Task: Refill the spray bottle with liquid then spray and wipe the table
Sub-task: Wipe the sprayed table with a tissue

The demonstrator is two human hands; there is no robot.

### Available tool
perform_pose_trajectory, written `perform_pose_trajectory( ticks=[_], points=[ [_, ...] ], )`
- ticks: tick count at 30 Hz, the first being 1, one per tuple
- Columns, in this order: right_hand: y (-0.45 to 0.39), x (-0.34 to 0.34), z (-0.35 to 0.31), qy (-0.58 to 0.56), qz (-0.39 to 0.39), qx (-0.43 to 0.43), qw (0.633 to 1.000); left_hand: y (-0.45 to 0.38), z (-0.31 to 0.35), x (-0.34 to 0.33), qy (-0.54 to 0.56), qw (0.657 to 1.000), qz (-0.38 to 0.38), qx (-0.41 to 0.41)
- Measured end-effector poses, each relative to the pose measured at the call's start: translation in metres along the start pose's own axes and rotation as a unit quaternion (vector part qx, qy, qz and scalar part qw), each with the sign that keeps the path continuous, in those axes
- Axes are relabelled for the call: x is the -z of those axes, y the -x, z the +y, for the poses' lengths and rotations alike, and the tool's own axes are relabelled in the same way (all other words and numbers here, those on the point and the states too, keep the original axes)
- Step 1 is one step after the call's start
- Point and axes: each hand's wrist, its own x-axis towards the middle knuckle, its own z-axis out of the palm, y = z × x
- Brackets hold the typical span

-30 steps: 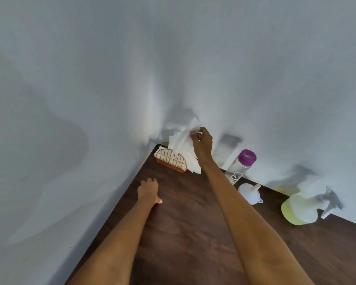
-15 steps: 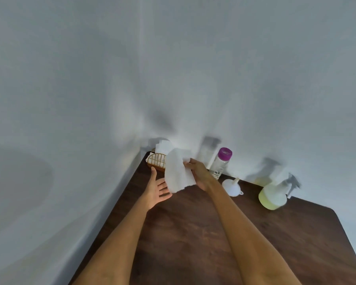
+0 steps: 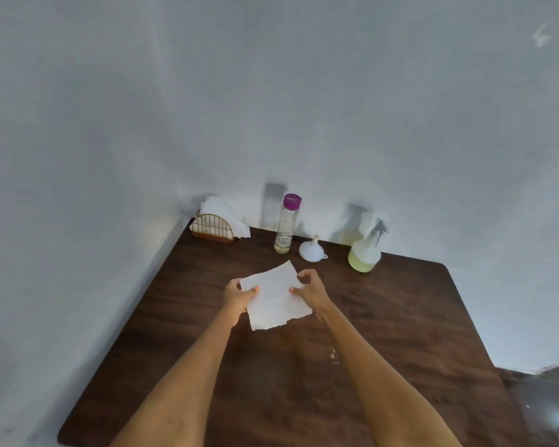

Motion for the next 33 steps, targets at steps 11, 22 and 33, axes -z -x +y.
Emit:
perform_pose_trajectory(
  ticks=[11, 22, 33],
  points=[
    [0.093, 0.100, 0.099, -0.033, -0.038, 0.016, 0.999, 0.110, -0.075, -0.089, -0.167, 0.969, -0.103, -0.150],
    [0.127, 0.128, 0.141, 0.172, -0.083, 0.075, 0.979, 0.155, -0.096, -0.106, -0.342, 0.923, -0.074, -0.162],
    [0.138, 0.142, 0.138, -0.080, -0.070, -0.057, 0.993, 0.155, -0.095, -0.113, -0.208, 0.963, -0.172, 0.001]
  ],
)
